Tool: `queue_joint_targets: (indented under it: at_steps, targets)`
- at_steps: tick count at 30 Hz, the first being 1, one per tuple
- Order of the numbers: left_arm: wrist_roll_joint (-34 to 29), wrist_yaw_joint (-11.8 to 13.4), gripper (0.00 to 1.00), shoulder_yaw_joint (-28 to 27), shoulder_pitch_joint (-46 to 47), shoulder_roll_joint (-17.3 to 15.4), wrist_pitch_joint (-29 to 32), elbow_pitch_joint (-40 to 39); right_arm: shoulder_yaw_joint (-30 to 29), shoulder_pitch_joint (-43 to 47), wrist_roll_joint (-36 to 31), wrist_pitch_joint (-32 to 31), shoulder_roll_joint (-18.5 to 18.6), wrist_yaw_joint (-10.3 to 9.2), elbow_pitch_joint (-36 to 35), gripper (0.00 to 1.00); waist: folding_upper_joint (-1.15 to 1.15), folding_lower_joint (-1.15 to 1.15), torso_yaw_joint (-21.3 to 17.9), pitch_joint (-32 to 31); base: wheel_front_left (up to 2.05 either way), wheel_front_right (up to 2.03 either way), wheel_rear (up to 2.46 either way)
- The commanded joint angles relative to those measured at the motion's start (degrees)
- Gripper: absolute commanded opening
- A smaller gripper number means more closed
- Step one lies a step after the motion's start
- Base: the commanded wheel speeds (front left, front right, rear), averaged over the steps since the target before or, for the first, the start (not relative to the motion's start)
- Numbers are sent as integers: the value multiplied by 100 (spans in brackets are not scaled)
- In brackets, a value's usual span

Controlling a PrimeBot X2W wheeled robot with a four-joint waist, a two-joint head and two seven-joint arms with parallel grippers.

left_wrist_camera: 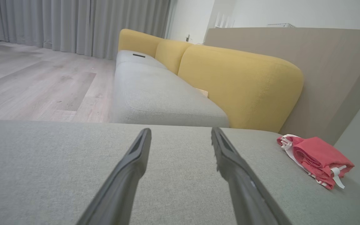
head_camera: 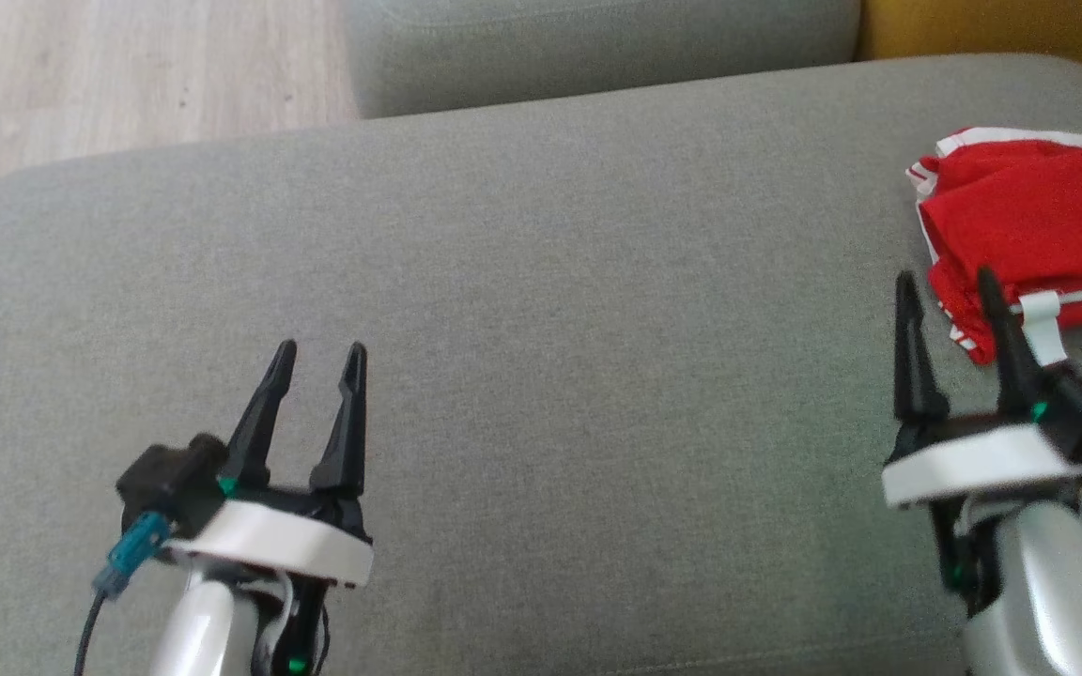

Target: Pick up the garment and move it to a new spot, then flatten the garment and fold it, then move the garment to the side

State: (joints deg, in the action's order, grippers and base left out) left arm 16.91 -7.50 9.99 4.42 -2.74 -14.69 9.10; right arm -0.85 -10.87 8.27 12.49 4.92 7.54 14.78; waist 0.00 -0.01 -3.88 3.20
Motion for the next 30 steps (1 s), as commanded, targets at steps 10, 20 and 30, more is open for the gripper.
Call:
queue_joint_targets:
  at_steps: [10, 20, 30]
  targets:
    - [161, 36, 100, -263, -179, -15, -31, -369, 188, 516, -58, 248, -201, -5, -311, 100, 0, 1, 44, -135, 0, 0, 0]
    - [241, 135, 100, -284, -154, -14, -31, -410, 146, 491, 33, 250, -203, -5, -420, 100, 0, 1, 44, -141, 0, 0, 0]
    - [204, 235, 100, -284, -95, -14, -31, -446, 127, 526, 116, 251, -203, -5, -448, 100, 0, 1, 53, -91, 0, 0, 0]
